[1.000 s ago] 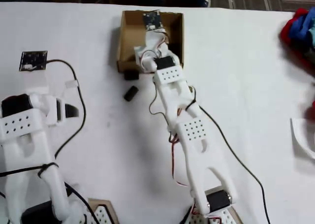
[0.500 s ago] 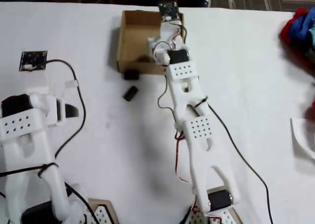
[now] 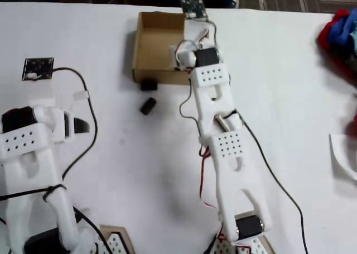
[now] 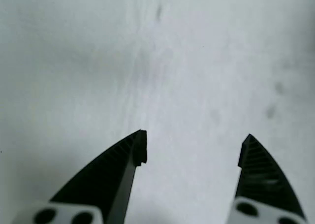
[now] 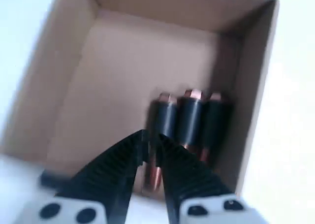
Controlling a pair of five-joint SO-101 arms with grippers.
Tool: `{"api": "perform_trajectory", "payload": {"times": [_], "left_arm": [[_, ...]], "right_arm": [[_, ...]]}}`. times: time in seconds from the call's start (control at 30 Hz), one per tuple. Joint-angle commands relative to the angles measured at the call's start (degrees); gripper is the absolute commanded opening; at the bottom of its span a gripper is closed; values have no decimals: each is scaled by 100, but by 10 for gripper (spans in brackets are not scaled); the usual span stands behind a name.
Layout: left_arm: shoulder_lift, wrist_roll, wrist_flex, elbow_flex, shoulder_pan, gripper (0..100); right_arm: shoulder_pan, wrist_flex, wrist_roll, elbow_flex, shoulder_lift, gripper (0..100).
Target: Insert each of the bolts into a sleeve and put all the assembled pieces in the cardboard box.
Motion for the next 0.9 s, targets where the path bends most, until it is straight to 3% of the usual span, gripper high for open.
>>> {"api": "perform_trajectory", "payload": {"times": [0.0,0.13,0.27,0.4,0.53,0.73,0.87], "left_arm": [[-62,-18,-97,-92,-18,312],[-62,-18,-97,-92,-18,312],[-62,-18,-97,-75,-26,312],[-62,-18,-62,-75,-229,312],[-62,-18,-97,-92,-949,312],[-62,-26,-105,-101,-1881,312],[-62,-26,-220,-101,-2180,312]], "right_arm": [[-277,919,70,-237,-1024,25],[-734,1798,185,-237,-1455,64],[-1138,1877,1073,-220,-1481,180],[-1420,1877,1125,-26,-1341,176],[-1534,1877,1231,255,-1226,170],[-1798,1877,3209,1336,-1235,170],[-1877,1877,3684,2004,-1262,170]]}}
